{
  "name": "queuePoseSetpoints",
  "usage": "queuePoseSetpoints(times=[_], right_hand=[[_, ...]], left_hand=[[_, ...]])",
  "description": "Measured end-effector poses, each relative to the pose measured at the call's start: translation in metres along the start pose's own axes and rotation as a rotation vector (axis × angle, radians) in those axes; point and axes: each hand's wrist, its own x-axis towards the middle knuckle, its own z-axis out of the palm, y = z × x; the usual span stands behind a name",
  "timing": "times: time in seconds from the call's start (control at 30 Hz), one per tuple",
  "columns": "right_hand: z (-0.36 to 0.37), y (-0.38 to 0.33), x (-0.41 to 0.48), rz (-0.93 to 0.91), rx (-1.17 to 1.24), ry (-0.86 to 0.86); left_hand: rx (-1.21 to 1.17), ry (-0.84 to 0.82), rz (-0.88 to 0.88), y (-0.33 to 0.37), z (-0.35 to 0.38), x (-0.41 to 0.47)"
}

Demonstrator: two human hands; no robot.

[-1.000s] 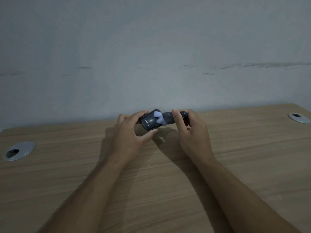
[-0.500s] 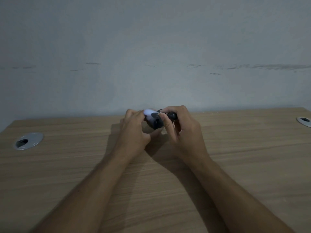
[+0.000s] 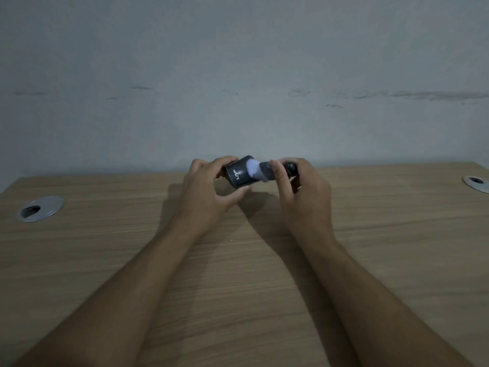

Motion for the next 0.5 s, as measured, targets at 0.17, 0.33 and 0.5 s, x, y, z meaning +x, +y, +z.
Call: queuePoseSetpoints(times=[0.17,0.33,0.5], right_hand=[[-0.002,0.004,0.003,0.057,0.060,-0.032],[0.009,-0.014,-0.004,-0.129,0.091,-0.103],[0.018,-0.023,-0.011,-0.247,0.058,-0.164]], left_hand=[[-0.005,-0.029,0.042,0.004,-0.001,-0.001],[0.114,-0.028,-0.024,-0.001,0.000,0.002],[0.139,-0.063,-0.102,-0.010,0.003,0.004]])
